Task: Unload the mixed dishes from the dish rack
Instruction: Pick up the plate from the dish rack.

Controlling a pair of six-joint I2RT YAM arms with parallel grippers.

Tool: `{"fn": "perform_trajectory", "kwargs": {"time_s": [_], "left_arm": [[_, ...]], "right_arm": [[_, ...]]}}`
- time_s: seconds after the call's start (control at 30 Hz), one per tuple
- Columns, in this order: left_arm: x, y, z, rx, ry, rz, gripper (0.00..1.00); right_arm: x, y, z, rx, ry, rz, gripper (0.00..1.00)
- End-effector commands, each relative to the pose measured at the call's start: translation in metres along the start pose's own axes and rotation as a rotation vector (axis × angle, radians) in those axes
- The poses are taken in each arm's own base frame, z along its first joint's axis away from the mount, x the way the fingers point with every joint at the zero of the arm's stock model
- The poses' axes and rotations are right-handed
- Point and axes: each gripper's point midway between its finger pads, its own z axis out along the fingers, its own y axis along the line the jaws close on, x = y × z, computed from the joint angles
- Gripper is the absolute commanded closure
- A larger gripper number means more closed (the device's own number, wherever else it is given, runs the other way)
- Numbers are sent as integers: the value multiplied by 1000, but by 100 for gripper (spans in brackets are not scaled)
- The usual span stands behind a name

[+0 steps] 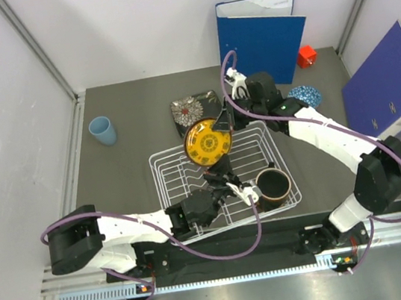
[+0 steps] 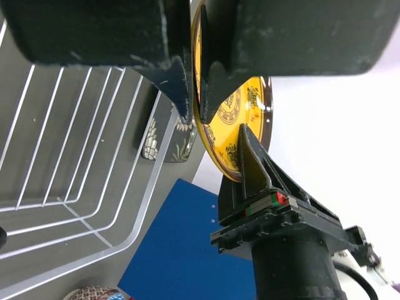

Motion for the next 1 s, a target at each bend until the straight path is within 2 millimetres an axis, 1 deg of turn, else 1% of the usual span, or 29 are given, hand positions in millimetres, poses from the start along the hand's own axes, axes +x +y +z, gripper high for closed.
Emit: {"fn": "perform_trajectory", "kwargs": {"time_s": [0.0,0.03,0.13,0.17,0.23,0.27,0.3,0.33,0.37,0.43,0.47,0.53,0.57,0.6,0.63,0.67,0.7,0.73,0.77,0.8,0.83,0.87,0.9,0.93,0.97], "left_arm": [[-18,37,1,-116,-27,-89,100],[-17,39,0,-124,-22,-102,99],[-14,46,-1,-156,-4,-133,87],[-14,48,-2,-162,-1,-143,61],[-12,54,-3,-187,7,-182,40],[-11,56,-4,-192,8,-193,28],[-11,59,-5,-202,7,-215,22],[-9,61,-5,-210,12,-224,7],[-9,63,-5,-214,15,-230,1],[-7,65,-6,-216,30,-241,1],[-7,69,-6,-226,34,-250,1],[-2,78,-8,-262,56,-290,1],[3,89,-10,-306,88,-325,1],[5,101,-12,-350,93,-402,1],[16,112,-14,-388,128,-442,1],[22,126,-16,-433,155,-497,1],[24,140,-21,-475,147,-625,1],[47,147,-23,-492,224,-639,1],[51,161,-25,-520,240,-704,1],[56,175,-32,-574,220,-860,1],[77,191,-38,-642,255,-908,1],[89,191,-44,-646,306,-926,1],[91,200,-50,-677,280,-1015,1],[102,206,-56,-714,290,-1044,1],[106,204,-59,-719,292,-1052,1]], "right_arm": [[-14,9,-15,10,-81,-97,100],[-16,10,-16,5,-91,-96,100],[-18,12,-19,-2,-106,-85,100],[-20,14,-21,-11,-117,-79,100],[-23,16,-25,-18,-133,-75,100],[-26,18,-27,-23,-145,-76,100],[-29,20,-30,-26,-157,-75,100],[-31,21,-32,-28,-164,-73,100],[-33,23,-34,-32,-178,-69,100],[-38,25,-39,-38,-200,-63,100],[-41,25,-41,-39,-211,-52,100],[-53,25,-46,-48,-257,-43,100],[-58,26,-49,-58,-274,-10,100],[-71,24,-53,-65,-312,3,100],[-79,23,-55,-70,-333,17,100],[-88,22,-58,-74,-353,52,100],[-101,15,-59,-69,-378,71,100],[-112,14,-60,-77,-401,79,100],[-119,12,-59,-80,-406,105,100],[-135,9,-55,-80,-419,107,100],[-144,8,-53,-80,-428,105,100],[-149,3,-48,-60,-422,109,100],[-162,-2,-37,-49,-422,105,100],[-168,-6,-32,-35,-418,92,100],[-168,-16,-24,0,-397,103,100]]}}
